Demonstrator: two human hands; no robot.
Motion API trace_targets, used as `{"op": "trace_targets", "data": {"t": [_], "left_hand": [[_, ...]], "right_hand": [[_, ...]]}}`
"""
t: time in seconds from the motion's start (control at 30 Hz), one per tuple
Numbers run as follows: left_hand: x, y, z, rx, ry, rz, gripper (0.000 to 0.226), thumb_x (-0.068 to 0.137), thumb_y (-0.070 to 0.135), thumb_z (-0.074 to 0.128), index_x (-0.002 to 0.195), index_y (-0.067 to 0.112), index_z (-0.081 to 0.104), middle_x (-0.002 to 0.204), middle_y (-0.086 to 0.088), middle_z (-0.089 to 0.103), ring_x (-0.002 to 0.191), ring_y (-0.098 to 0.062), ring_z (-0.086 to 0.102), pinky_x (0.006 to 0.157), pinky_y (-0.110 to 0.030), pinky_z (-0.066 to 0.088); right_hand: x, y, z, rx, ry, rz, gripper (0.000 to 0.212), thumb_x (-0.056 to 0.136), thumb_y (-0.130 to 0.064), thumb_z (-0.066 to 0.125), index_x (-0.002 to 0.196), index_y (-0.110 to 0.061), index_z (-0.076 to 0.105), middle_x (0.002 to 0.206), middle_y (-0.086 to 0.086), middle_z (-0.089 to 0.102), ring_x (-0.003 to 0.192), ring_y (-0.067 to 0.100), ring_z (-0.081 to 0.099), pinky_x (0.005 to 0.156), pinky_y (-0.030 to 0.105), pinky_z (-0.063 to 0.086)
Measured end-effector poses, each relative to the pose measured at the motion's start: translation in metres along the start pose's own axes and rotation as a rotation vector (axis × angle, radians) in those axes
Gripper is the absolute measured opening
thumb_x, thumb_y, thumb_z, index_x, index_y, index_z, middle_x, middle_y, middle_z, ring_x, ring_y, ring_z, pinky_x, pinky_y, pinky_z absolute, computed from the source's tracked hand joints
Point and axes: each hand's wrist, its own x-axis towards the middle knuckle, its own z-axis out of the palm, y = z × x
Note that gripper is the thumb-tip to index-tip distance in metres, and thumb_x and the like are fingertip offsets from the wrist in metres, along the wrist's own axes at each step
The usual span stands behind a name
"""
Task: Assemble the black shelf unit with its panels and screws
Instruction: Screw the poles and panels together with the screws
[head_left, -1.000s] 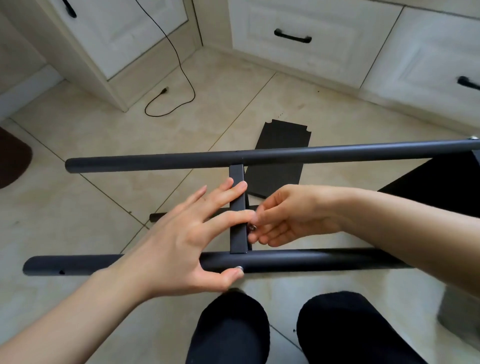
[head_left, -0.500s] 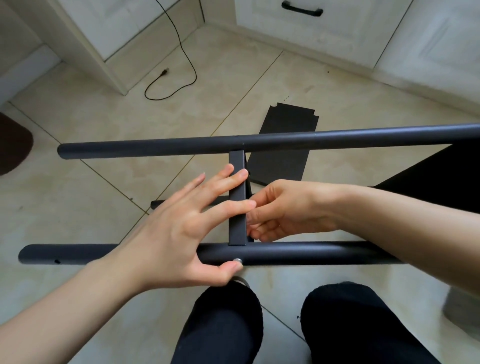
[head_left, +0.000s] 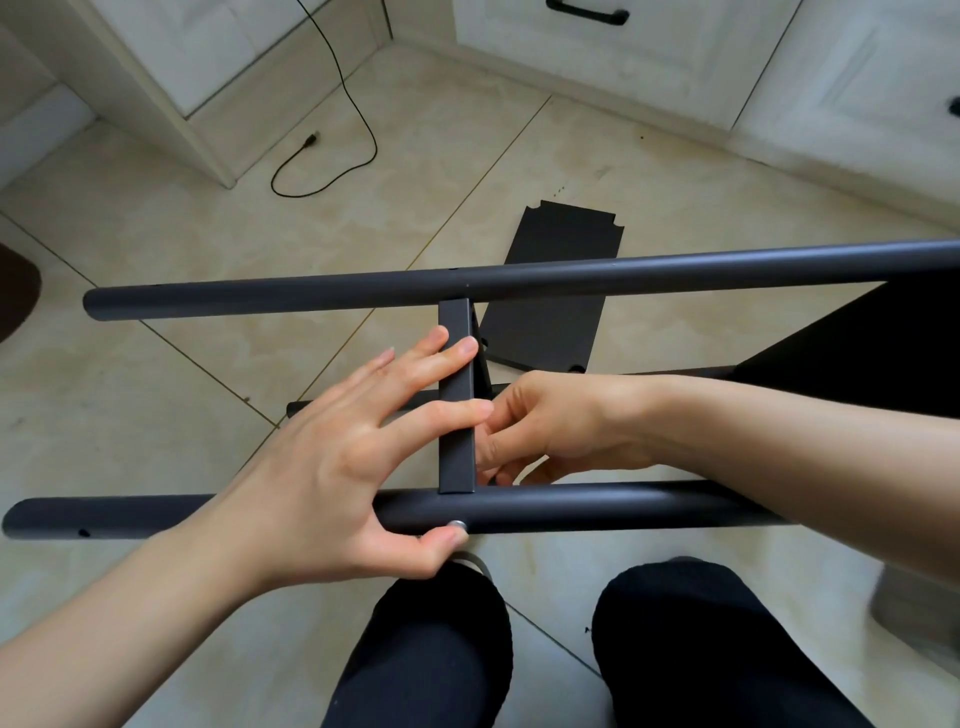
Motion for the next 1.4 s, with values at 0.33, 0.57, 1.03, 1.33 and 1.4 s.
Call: {"op": "trace_targets", "data": {"t": [0.33, 0.57, 1.03, 1.33, 1.4], "left_hand": [[0.0005, 0.0018, -0.0009, -0.014, 0.004, -0.003, 0.074, 0.072, 0.053, 0.072, 0.138, 0.025, 0.054, 0.161, -0.001, 0.033, 0.153, -0.02, 0.023, 0.116, -0.055, 0.034], [0.0005, 0.0025, -0.0015, 0.004, 0.002, -0.009, 0.073, 0.072, 0.054, 0.07, 0.137, 0.023, 0.057, 0.161, -0.001, 0.033, 0.153, -0.02, 0.023, 0.116, -0.054, 0.034], [0.0012, 0.0014, -0.0009, -0.002, 0.003, 0.001, 0.074, 0.071, 0.053, 0.072, 0.137, 0.022, 0.056, 0.162, -0.001, 0.032, 0.153, -0.02, 0.022, 0.116, -0.054, 0.033], [0.001, -0.0006, 0.0005, -0.013, 0.011, 0.011, 0.075, 0.071, 0.052, 0.074, 0.137, 0.024, 0.054, 0.162, -0.001, 0.033, 0.153, -0.021, 0.023, 0.115, -0.057, 0.035], [0.0011, -0.0006, 0.0005, -0.012, 0.011, 0.011, 0.075, 0.071, 0.052, 0.074, 0.137, 0.023, 0.055, 0.162, 0.0, 0.033, 0.153, -0.021, 0.023, 0.115, -0.057, 0.035]], "right_hand": [[-0.003, -0.0007, -0.0011, 0.029, -0.048, 0.082, 0.027, 0.094, -0.019, 0.065, 0.069, -0.024, 0.074, 0.087, 0.001, 0.067, 0.075, 0.011, 0.06, 0.076, 0.026, 0.049], [-0.0013, -0.0014, 0.0023, 0.018, -0.026, 0.11, 0.014, 0.096, -0.02, 0.063, 0.084, -0.017, 0.069, 0.099, 0.01, 0.062, 0.081, 0.017, 0.056, 0.087, 0.036, 0.044], [-0.0012, -0.0006, -0.0008, 0.129, -0.063, 0.128, 0.015, 0.095, -0.014, 0.062, 0.083, -0.013, 0.07, 0.086, 0.004, 0.066, 0.072, 0.011, 0.061, 0.077, 0.032, 0.05], [0.0004, 0.0016, -0.0005, 0.116, -0.051, 0.118, 0.013, 0.095, -0.015, 0.063, 0.085, -0.011, 0.07, 0.09, 0.009, 0.063, 0.07, 0.012, 0.06, 0.074, 0.027, 0.051], [0.0006, 0.002, 0.0001, 0.12, -0.053, 0.117, 0.013, 0.095, -0.016, 0.062, 0.086, -0.011, 0.07, 0.092, 0.01, 0.063, 0.071, 0.012, 0.06, 0.074, 0.027, 0.051]]}}
